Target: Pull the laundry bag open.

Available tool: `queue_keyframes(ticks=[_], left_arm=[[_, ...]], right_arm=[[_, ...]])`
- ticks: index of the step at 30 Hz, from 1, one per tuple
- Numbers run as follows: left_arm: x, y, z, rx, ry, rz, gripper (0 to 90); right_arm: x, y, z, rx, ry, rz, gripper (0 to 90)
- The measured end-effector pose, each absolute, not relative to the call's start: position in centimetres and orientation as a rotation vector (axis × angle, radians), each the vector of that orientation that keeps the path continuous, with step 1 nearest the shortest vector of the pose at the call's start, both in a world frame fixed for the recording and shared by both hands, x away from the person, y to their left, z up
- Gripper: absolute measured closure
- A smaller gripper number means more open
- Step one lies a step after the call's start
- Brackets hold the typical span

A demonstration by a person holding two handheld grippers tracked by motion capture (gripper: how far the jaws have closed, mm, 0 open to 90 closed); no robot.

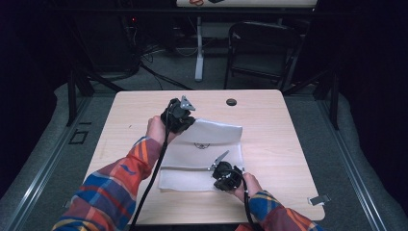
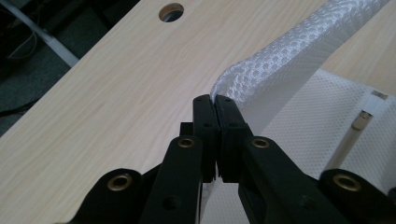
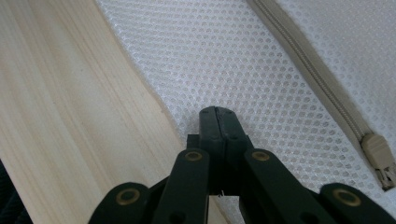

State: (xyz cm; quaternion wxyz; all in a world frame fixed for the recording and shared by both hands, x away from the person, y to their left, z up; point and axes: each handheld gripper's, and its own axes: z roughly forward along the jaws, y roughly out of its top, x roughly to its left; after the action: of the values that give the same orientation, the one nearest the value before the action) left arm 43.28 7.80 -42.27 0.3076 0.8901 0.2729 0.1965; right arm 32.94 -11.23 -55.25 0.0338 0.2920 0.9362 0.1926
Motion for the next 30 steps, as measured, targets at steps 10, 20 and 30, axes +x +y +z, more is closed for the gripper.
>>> queue_keyframes(ticks=[10,20,30], left_arm=[[45.1,7.5,-42.2,2.343,0.771,0.550,88.4],[47.0,6.4,-42.9,2.319,0.831,0.596,87.9],[49.0,5.5,-43.9,2.306,0.897,0.638,86.8]], right_arm=[[33.0,-11.7,-55.3,0.910,2.902,0.609,90.0],[32.9,-11.7,-55.3,0.917,2.904,0.620,90.0],[33.0,-11.8,-55.3,0.921,2.910,0.622,90.0]])
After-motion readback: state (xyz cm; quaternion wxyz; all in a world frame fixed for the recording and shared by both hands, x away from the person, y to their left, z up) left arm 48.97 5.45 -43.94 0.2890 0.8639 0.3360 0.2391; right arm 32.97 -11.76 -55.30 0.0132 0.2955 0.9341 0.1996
